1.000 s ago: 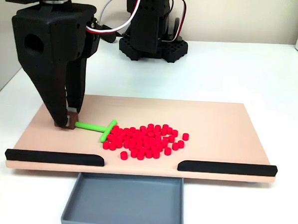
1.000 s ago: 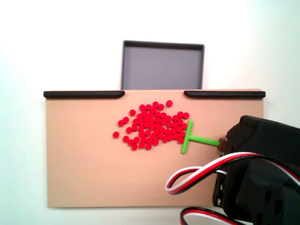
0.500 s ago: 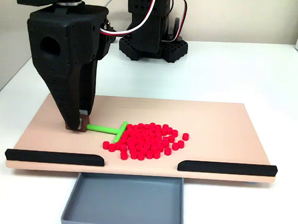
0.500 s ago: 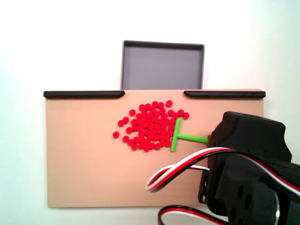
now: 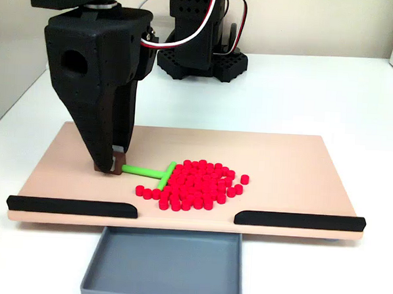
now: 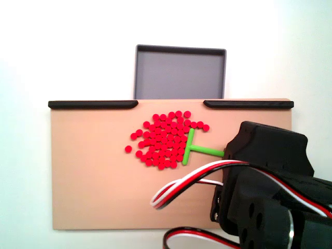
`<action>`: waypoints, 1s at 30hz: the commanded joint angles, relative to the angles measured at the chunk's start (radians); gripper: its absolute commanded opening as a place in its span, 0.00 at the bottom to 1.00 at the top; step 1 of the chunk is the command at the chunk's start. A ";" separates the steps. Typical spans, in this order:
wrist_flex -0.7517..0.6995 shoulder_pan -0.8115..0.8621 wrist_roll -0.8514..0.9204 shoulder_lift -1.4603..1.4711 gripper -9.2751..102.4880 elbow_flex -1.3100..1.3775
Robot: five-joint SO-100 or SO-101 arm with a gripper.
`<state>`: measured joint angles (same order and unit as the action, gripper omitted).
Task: Gather the right side granules
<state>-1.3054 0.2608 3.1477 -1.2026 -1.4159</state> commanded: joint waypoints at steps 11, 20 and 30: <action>-0.034 0.061 -0.057 -0.124 0.08 -0.031; -0.035 0.035 -0.528 -0.348 0.08 -0.183; -0.035 -0.106 -1.247 -0.683 0.08 -0.476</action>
<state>-1.3453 0.1948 2.0923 -1.7994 -1.8623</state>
